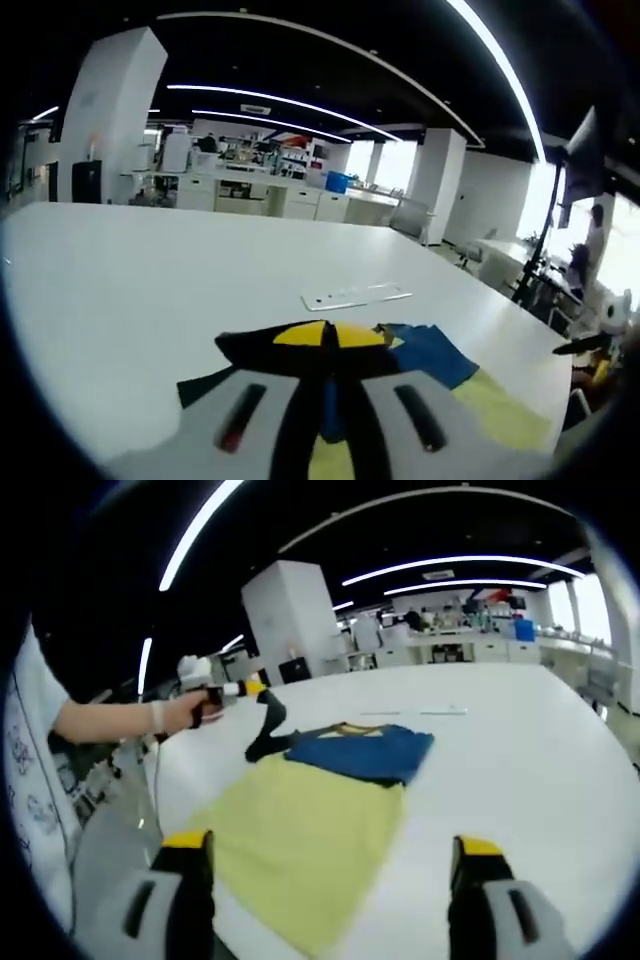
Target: Fold the garment on the visible template until the final outline fits inside the template.
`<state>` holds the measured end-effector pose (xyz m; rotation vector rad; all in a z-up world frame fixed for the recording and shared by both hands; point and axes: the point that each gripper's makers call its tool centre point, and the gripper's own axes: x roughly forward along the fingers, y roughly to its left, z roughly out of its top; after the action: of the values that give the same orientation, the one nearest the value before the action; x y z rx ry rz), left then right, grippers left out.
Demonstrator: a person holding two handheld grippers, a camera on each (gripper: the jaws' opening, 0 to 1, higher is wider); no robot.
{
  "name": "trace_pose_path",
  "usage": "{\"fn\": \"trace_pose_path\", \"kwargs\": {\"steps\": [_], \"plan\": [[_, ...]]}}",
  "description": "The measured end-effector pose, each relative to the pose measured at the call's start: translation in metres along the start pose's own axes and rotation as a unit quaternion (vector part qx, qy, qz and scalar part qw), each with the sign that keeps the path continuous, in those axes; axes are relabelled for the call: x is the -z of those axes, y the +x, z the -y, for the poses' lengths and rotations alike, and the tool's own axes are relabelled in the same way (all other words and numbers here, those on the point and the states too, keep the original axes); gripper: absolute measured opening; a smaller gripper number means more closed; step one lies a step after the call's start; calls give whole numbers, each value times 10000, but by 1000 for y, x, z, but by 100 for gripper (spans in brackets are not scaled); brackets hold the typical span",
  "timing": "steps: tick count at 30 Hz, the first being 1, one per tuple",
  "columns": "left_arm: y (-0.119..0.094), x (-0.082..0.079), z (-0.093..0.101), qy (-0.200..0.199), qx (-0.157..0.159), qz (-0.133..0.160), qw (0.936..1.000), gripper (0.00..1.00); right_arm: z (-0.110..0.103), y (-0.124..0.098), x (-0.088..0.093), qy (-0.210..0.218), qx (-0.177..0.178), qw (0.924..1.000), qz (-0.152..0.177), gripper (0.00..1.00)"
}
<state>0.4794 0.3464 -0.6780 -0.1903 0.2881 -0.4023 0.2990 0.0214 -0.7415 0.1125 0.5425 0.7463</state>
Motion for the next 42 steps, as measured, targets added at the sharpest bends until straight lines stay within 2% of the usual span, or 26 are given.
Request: {"fn": "trace_pose_path", "kwargs": {"steps": [2,7,11,13,15,18,19,27,37,42], "plan": [[13,3,0,8,72,-57,10000,0,2,3,0,-3,-14,10000,-3,100],[31,8,25,-96,289,-76,9995,0,7,9,4,43,-20,10000,-51,99],[44,13,30,-202,481,-32,9986,0,6,10,7,133,-32,9999,-99,99],[53,13,45,-260,561,-31,9981,0,4,11,12,76,-55,9998,-190,99],[57,17,49,-289,641,-44,9975,0,4,13,13,41,-47,9997,-256,99],[67,28,59,-269,840,-130,9960,0,4,15,12,91,-53,9997,-233,99],[73,33,70,-270,944,-191,9950,0,5,15,11,89,-40,9997,-213,99],[100,65,108,-328,1269,-399,9906,0,8,12,16,107,-13,9996,-275,99],[119,87,147,-458,1587,-561,9847,0,24,1,28,295,189,9989,-305,98],[124,106,161,-426,1744,-774,9807,0,23,1,32,331,199,9987,-337,98]]}}
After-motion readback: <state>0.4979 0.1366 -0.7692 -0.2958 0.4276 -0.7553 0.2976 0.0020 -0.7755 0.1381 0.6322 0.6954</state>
